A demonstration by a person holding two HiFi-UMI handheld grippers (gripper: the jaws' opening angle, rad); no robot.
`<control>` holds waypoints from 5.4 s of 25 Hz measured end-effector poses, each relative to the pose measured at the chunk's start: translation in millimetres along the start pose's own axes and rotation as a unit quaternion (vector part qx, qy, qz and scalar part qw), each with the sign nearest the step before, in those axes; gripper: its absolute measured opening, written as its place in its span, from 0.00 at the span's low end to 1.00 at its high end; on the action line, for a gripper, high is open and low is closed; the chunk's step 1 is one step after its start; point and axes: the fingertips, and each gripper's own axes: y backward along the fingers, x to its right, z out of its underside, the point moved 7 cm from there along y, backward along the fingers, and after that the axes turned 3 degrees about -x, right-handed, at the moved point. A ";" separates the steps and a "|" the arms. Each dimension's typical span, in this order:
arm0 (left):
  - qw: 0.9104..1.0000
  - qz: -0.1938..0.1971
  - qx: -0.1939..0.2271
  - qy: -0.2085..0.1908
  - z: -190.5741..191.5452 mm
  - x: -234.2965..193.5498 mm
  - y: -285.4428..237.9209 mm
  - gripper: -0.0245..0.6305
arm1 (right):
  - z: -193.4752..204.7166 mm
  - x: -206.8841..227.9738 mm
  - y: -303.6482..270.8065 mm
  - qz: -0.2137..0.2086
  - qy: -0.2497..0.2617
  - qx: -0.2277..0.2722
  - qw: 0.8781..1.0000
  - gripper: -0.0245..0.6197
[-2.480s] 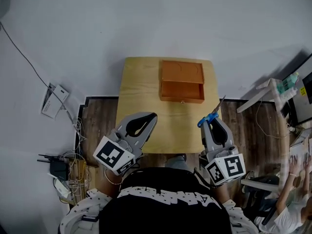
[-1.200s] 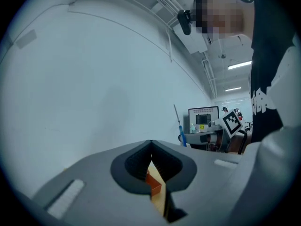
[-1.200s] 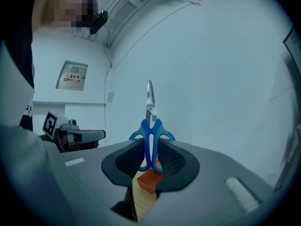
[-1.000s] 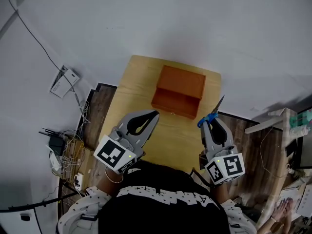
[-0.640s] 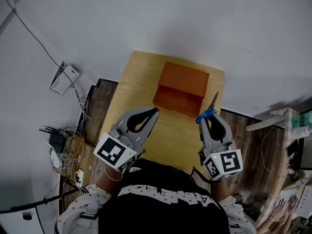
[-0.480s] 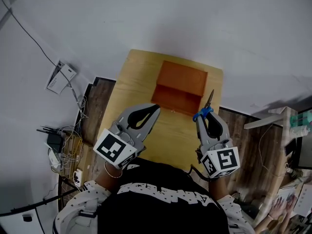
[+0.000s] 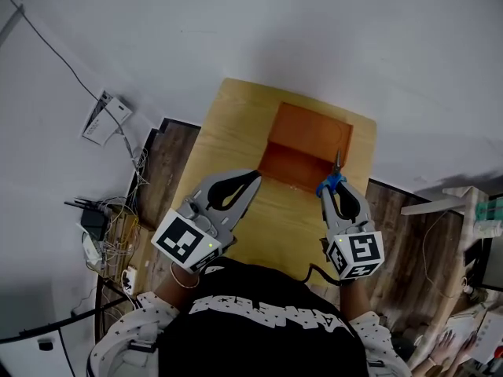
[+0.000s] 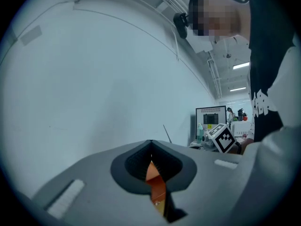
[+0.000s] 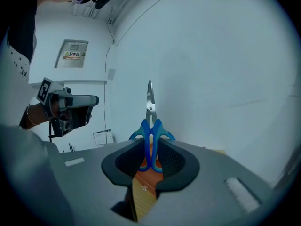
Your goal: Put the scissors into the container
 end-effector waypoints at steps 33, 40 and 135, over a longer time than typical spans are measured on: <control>0.998 -0.060 0.015 0.019 22.7 -50.1 34.1 0.04 | 78.9 11.6 -111.9 -0.051 0.137 -0.229 0.962 0.20; 0.997 -0.077 0.011 0.027 27.0 -57.6 41.8 0.04 | 91.0 10.3 -126.7 -0.071 0.182 -0.278 0.941 0.20; 0.999 -0.042 -0.005 0.011 19.9 -36.6 39.9 0.04 | 42.3 7.1 -72.6 -0.064 0.056 -0.119 0.989 0.06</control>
